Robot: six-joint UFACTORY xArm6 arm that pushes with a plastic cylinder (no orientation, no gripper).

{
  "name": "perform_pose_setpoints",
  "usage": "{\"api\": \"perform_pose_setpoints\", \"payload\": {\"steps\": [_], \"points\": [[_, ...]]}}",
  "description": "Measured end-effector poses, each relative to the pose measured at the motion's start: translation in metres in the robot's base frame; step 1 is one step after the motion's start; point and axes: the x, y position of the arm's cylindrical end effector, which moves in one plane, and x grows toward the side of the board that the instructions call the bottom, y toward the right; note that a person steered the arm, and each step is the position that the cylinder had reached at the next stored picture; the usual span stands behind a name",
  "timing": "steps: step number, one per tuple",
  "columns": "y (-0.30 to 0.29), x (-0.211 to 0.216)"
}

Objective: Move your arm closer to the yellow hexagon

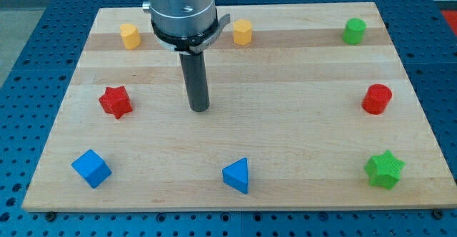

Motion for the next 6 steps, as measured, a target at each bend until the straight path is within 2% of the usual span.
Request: {"api": "perform_pose_setpoints", "payload": {"steps": [2,4,6], "points": [[0.002,-0.017],[0.033,-0.126],[0.048,-0.137]]}}
